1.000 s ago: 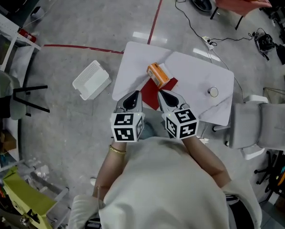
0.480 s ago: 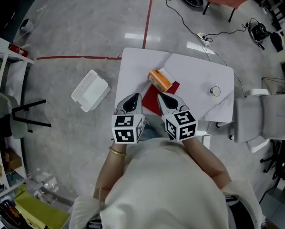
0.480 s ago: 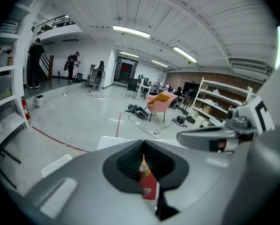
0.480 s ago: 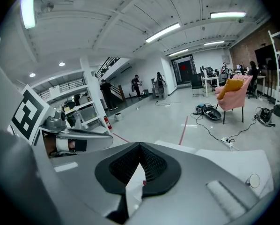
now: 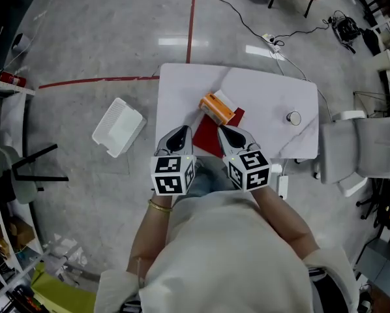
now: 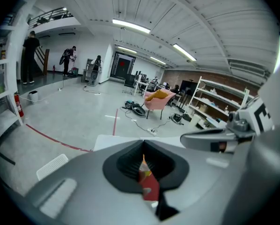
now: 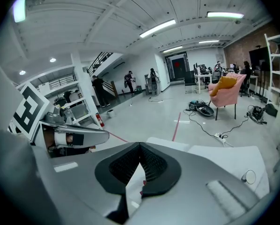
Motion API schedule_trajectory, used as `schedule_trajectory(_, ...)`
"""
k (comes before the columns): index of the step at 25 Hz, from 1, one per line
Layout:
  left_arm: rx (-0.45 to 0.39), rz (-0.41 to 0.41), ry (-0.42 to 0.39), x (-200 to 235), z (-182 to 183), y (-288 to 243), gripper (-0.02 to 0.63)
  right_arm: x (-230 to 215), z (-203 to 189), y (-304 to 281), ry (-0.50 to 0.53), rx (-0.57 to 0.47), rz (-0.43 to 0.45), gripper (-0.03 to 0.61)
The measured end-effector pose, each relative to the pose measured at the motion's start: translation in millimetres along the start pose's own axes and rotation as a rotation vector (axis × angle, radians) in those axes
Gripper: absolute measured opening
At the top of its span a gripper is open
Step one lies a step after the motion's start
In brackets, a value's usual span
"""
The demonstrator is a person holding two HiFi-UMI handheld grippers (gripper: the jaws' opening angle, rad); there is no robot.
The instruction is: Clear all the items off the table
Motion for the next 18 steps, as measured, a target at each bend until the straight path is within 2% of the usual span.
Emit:
schedule_trajectory(10, 0.052, -0.009, -0.025, 3, -1, -41, 0.009, -31, -10, -16, -0.008, 0.058, -0.032, -0.003)
schedule_trajectory(18, 0.100, -0.005, -0.024, 4, -9, -91, 0.009, -69, -36, -41, -0.006, 0.153, -0.025, -0.002)
Point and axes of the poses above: the fingertips, and each gripper's own axes: y backward along the fingers, x to its left, z out of its top, the point moved 8 cm from there along y, backward along the fingers, and after that the axes turned 1 degree about y, right-handed, at the moved point
